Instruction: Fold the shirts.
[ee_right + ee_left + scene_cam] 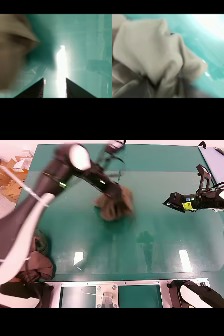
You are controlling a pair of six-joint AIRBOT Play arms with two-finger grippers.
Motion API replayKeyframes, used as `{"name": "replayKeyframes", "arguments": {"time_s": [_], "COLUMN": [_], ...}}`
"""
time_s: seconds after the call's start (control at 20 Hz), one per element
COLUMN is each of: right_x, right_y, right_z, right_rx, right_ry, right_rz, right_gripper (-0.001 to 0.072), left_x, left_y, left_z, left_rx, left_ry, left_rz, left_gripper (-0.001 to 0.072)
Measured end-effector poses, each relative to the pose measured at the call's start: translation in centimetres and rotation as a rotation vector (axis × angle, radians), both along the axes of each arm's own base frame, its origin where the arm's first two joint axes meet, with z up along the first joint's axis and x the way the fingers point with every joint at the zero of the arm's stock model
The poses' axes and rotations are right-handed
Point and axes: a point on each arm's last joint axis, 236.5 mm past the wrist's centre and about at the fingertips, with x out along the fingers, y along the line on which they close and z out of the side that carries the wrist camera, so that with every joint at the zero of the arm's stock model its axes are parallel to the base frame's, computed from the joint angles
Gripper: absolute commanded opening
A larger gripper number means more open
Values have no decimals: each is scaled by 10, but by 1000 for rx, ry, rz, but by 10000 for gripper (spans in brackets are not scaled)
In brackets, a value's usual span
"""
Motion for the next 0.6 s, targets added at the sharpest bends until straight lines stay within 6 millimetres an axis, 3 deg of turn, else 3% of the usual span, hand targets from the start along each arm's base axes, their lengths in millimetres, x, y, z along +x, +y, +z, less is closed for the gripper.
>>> {"name": "replayKeyframes", "arguments": {"time_s": [0.1,0.2,0.4,0.6], "right_x": [-3,-5,-8,-18], "right_y": [-7,-20,-49,-58], "right_z": [-1,-2,-15,-61], "right_rx": [3,4,14,48], "right_ry": [16,31,76,199], "right_rz": [-16,-46,-126,-164], "right_gripper": [472,497,496,495], "left_x": [-8,-3,30,46], "left_y": [-21,-18,47,121], "left_z": [-16,-18,-24,-63], "left_rx": [0,8,62,72], "left_ry": [24,29,117,308], "left_rz": [-29,-20,131,321], "left_gripper": [614,614,614,616]}}
